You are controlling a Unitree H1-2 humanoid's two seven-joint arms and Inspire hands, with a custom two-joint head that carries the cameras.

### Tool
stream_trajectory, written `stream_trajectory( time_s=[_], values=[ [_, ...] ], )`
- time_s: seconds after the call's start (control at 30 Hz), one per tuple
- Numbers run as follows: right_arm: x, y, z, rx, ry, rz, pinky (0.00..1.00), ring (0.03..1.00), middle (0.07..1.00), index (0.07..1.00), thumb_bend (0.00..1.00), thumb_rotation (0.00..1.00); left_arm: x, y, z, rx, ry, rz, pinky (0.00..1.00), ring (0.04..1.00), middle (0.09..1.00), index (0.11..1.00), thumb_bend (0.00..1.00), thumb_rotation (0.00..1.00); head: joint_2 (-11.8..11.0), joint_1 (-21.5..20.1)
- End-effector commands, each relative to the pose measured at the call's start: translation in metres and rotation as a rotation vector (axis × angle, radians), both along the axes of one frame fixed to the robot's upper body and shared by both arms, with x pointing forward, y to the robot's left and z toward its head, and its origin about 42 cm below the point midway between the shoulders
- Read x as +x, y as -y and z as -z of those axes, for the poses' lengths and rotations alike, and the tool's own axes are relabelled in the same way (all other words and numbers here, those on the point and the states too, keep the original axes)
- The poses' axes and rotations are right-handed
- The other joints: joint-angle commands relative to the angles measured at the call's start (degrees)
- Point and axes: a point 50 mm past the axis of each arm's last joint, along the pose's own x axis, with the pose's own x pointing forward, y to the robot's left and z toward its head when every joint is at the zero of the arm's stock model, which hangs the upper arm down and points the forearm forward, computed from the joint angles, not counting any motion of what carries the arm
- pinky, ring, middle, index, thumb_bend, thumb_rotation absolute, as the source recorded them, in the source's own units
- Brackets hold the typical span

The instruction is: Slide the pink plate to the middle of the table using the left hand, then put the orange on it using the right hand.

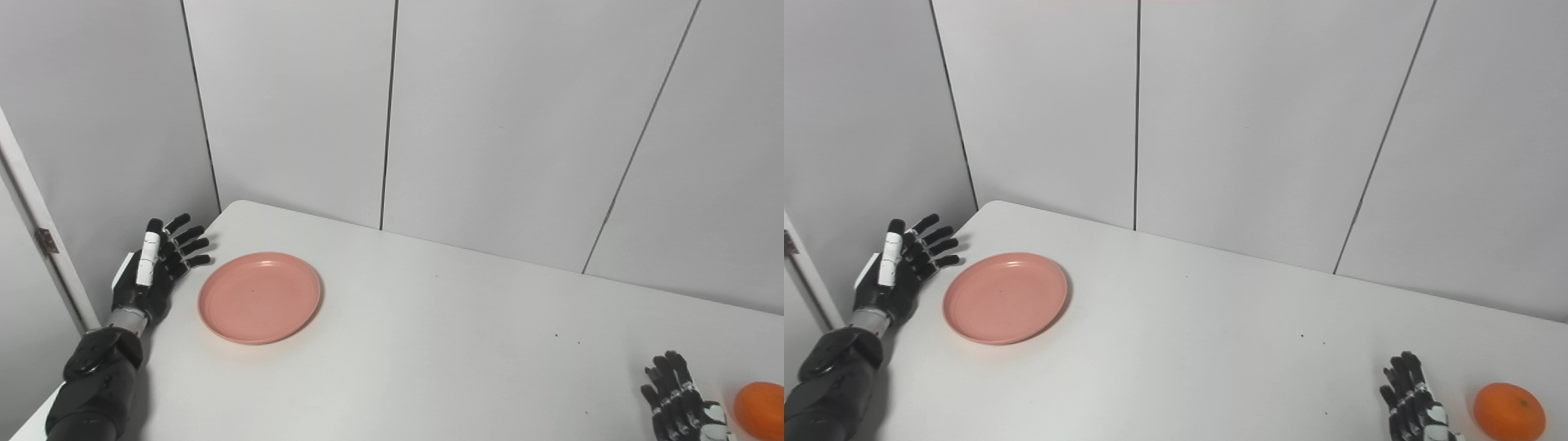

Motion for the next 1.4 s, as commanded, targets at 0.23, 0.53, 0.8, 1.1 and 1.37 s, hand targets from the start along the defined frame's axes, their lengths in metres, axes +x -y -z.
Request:
stream_trajectory(
  time_s=[0.23, 0.53, 0.8, 1.1, 1.37],
  values=[
    [-0.040, -0.001, 0.052, 0.043, -0.211, 0.023, 1.00, 0.981, 0.962, 0.956, 0.85, 1.00, -0.001, 0.009, 0.007, 0.067, -0.002, 0.001, 0.60, 0.728, 0.740, 0.818, 1.00, 0.87, 0.1, -0.3],
    [-0.040, -0.002, 0.050, 0.044, -0.207, 0.026, 1.00, 0.978, 0.960, 0.953, 0.85, 1.00, -0.001, 0.030, -0.002, 0.133, 0.058, 0.046, 0.68, 0.773, 0.771, 0.813, 1.00, 0.85, 0.3, -0.5],
    [-0.040, -0.004, 0.049, 0.047, -0.203, 0.025, 1.00, 0.981, 0.963, 0.957, 0.84, 1.00, -0.003, 0.056, -0.011, 0.191, 0.081, 0.044, 0.75, 0.812, 0.792, 0.827, 1.00, 0.88, 0.3, -0.7],
    [-0.041, -0.005, 0.047, 0.047, -0.200, 0.026, 1.00, 0.982, 0.964, 0.957, 0.83, 1.00, -0.004, 0.079, -0.013, 0.211, 0.057, 0.050, 0.87, 0.874, 0.836, 0.867, 1.00, 0.92, 0.5, -0.9],
    [-0.041, -0.005, 0.045, 0.041, -0.204, 0.027, 1.00, 0.982, 0.965, 0.960, 0.83, 1.00, -0.003, 0.083, -0.009, 0.213, 0.033, 0.069, 0.93, 0.893, 0.859, 0.893, 1.00, 0.94, 0.6, -0.9]
  ],
)
